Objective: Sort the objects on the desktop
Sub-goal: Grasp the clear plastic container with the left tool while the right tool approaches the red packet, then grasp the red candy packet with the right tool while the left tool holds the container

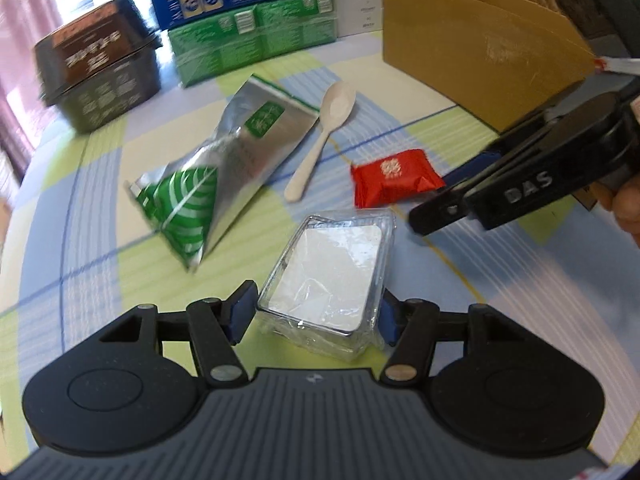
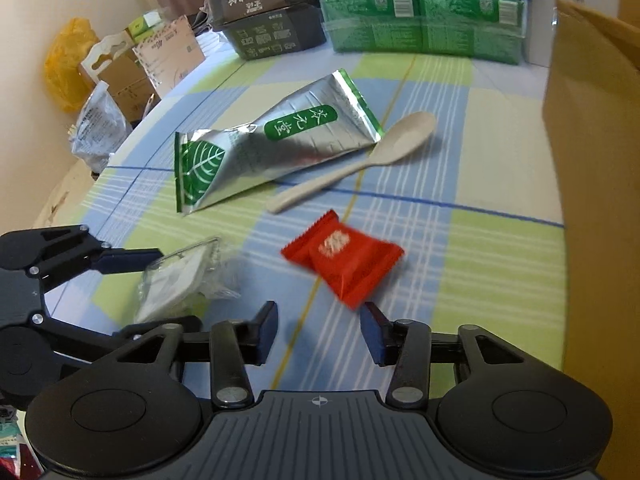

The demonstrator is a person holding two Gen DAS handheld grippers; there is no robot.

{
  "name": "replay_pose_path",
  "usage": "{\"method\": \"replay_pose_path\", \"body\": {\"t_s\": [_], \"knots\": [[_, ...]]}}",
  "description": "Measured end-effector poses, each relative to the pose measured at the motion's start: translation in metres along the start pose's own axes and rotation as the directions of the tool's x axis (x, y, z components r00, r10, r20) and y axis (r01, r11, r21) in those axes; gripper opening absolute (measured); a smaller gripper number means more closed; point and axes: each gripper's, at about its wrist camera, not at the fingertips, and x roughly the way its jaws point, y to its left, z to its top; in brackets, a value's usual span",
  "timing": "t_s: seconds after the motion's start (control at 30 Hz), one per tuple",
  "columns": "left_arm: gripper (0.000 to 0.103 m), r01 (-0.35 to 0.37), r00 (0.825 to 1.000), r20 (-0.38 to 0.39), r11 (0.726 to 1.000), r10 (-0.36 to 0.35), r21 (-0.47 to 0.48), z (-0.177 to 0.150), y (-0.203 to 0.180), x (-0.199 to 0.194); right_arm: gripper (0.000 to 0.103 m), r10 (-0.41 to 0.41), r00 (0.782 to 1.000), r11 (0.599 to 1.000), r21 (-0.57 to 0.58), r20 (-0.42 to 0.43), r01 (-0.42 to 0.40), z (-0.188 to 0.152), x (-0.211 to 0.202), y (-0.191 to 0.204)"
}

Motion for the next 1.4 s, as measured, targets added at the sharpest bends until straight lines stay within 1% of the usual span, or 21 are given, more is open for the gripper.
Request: {"method": "replay_pose_path", "body": {"t_s": [0.03,0.1,0.17,0.27,0.33,0.4,0.47,0.53,0.57,0.63,0.67,0.7,0.83,0.93,1.0,1.07,1.13,1.23,1.3,1.4], "knots": [[0.056,-0.016,1.0,-0.004,1.0,0.016,-0.005,-0.003,-0.001,-0.003,0.048,-0.01,1.0,1.0,-0.001,0.01,0.01,-0.002,-0.004,0.001],[0.056,-0.043,0.999,-0.008,0.999,0.043,-0.012,-0.009,-0.002,-0.009,0.073,-0.037,0.999,0.999,-0.005,0.039,0.037,-0.003,-0.01,0.003],[0.056,-0.055,0.998,-0.007,0.998,0.054,-0.031,-0.011,0.0,-0.011,0.076,-0.072,0.995,0.996,-0.043,0.074,0.075,0.0,-0.011,0.005],[0.056,-0.069,0.998,-0.002,0.996,0.069,-0.051,-0.013,0.007,-0.011,0.076,-0.102,0.988,0.983,-0.139,0.114,0.118,0.008,-0.003,0.011],[0.056,-0.077,0.997,0.003,0.995,0.077,-0.063,-0.013,0.012,-0.009,0.076,-0.103,0.986,0.974,-0.186,0.129,0.127,0.013,0.007,0.011],[0.057,-0.069,0.998,0.006,0.995,0.069,-0.073,-0.012,0.014,-0.007,0.076,-0.093,0.986,0.965,-0.231,0.141,0.124,0.016,0.018,0.012],[0.059,-0.066,0.998,0.012,0.995,0.067,-0.069,-0.012,0.015,-0.006,0.076,-0.094,0.988,0.952,-0.279,0.123,0.125,0.017,0.032,0.012],[0.061,-0.06,0.998,0.017,0.996,0.061,-0.061,-0.013,0.015,-0.004,0.074,-0.09,0.991,0.946,-0.301,0.099,0.116,0.016,0.041,0.012],[0.062,-0.06,0.998,0.022,0.997,0.062,-0.055,-0.013,0.014,-0.004,0.066,-0.089,0.992,0.945,-0.307,0.089,0.112,0.015,0.043,0.011],[0.069,-0.071,0.997,0.037,0.997,0.072,-0.041,-0.012,0.014,-0.003,0.057,-0.074,0.994,0.95,-0.298,0.077,0.093,0.013,0.043,0.009],[0.073,-0.072,0.996,0.045,0.997,0.074,-0.038,-0.012,0.014,-0.003,0.048,-0.069,0.995,0.952,-0.293,0.071,0.087,0.014,0.041,0.008],[0.075,-0.069,0.996,0.053,0.997,0.071,-0.039,-0.011,0.015,-0.003,0.044,-0.07,0.995,0.954,-0.287,0.065,0.086,0.014,0.04,0.009],[0.075,-0.049,0.997,0.059,0.997,0.052,-0.051,-0.01,0.017,-0.001,0.042,-0.075,0.997,0.964,-0.255,0.036,0.082,0.011,0.032,0.011],[0.074,-0.045,0.998,0.046,0.998,0.047,-0.052,-0.012,0.016,-0.001,0.041,-0.07,0.998,0.982,-0.177,-0.003,0.068,0.004,0.02,0.012],[0.071,-0.041,0.998,0.039,0.997,0.043,-0.061,-0.013,0.014,-0.004,0.041,-0.053,0.998,0.992,-0.114,-0.031,0.049,-0.002,0.01,0.013],[0.067,-0.034,0.999,0.033,0.997,0.037,-0.066,-0.015,0.011,-0.009,0.041,-0.049,0.998,0.995,-0.089,-0.047,0.045,-0.011,-0.002,0.018],[0.067,-0.034,0.999,0.024,0.998,0.035,-0.058,-0.018,0.006,-0.015,0.041,-0.049,0.997,0.995,-0.088,-0.052,0.044,-0.023,-0.013,0.025],[0.067,-0.018,0.999,0.033,0.999,0.02,-0.051,-0.024,-0.002,-0.028,0.041,-0.033,0.998,0.995,-0.093,-0.051,0.028,-0.037,-0.022,0.032],[0.067,-0.024,0.999,0.037,0.999,0.025,-0.047,-0.029,-0.007,-0.033,0.045,-0.037,0.999,0.994,-0.108,-0.036,0.033,-0.038,-0.024,0.035],[0.067,-0.034,0.999,0.039,0.999,0.035,-0.033,-0.031,-0.009,-0.035,0.051,-0.063,0.998,0.986,-0.158,-0.015,0.06,-0.036,-0.022,0.038]]}}
